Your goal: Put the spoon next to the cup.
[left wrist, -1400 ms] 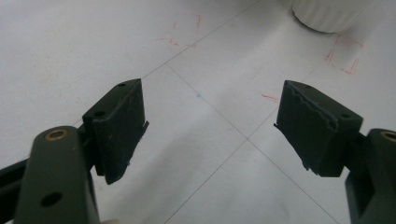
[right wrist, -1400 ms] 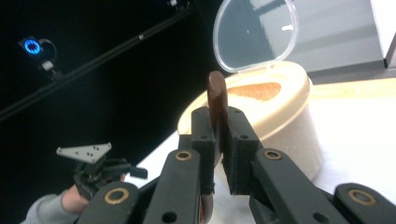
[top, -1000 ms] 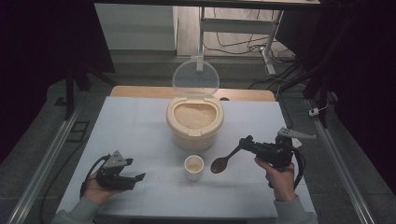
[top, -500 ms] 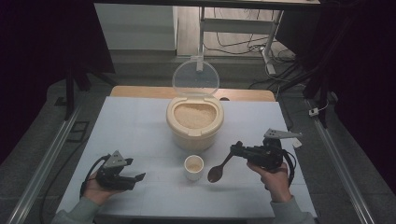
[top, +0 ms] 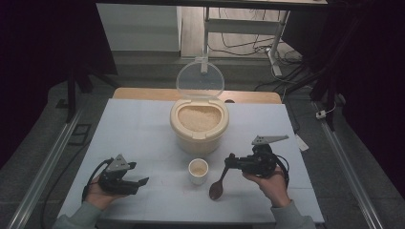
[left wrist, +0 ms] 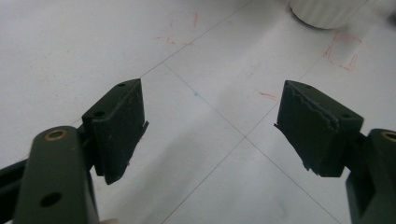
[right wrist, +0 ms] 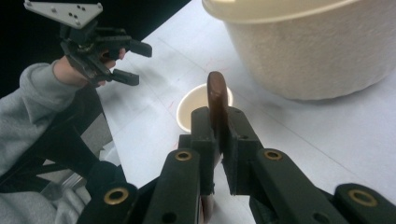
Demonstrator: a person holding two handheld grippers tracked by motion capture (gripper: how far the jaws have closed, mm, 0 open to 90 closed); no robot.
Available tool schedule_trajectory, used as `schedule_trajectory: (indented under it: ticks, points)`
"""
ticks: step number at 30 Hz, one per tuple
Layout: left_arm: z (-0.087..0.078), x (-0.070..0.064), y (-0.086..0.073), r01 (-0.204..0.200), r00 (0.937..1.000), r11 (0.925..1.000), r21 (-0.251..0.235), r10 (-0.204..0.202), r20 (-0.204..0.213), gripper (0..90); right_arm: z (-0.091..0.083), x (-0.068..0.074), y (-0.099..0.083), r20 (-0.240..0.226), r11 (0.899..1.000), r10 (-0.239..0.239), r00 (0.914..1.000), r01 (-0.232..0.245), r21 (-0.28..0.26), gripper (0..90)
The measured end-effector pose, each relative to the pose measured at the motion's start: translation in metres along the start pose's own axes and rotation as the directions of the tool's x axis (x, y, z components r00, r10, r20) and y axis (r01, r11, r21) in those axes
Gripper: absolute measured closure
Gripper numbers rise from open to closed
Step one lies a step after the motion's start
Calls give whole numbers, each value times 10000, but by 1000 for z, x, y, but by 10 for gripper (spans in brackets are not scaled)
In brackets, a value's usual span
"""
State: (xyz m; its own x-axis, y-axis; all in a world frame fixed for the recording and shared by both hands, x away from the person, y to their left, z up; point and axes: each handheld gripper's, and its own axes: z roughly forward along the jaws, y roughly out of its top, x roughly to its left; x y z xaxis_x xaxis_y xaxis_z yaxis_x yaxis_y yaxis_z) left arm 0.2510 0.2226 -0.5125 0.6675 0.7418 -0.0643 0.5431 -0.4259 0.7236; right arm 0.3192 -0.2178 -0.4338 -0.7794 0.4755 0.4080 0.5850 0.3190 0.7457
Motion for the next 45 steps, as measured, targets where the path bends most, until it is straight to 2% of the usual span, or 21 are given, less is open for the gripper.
schedule_trajectory:
  ticks: [7, 11, 20, 28, 38, 40, 45]
  points:
    - [1, 0, 0, -21, 10000, 10000, 57, 21, 12, 231, 12, -1, 2, -223, 9999, -75, 9997, 77, 99, 832]
    - [1, 0, 0, -43, 10000, 10000, 75, 43, 24, 231, 19, -7, 4, -157, 10000, 49, 9999, -49, 26, 822]
    - [2, 0, 0, -43, 10000, 9999, 97, 43, 46, 231, 28, -25, 1, 833, 9999, 88, 9965, -93, 57, 758]
    - [2, -1, 1, -45, 10000, 9999, 120, 44, 28, 230, 40, -35, -4, 1924, 9996, -8, 9813, -44, 266, 685]
    - [3, 0, 2, -92, 10000, 9998, 157, 91, 40, 230, 59, -45, -8, 2528, 9984, 56, 9675, -197, 534, 629]
    - [4, -1, 2, -106, 9999, 9998, 173, 105, 35, 230, 64, -48, -9, 2689, 9974, 101, 9631, -288, 657, 611]
    - [4, -1, 2, -111, 9999, 9998, 185, 110, 36, 230, 76, -51, -12, 3236, 9937, 135, 9461, -489, 1013, 576]
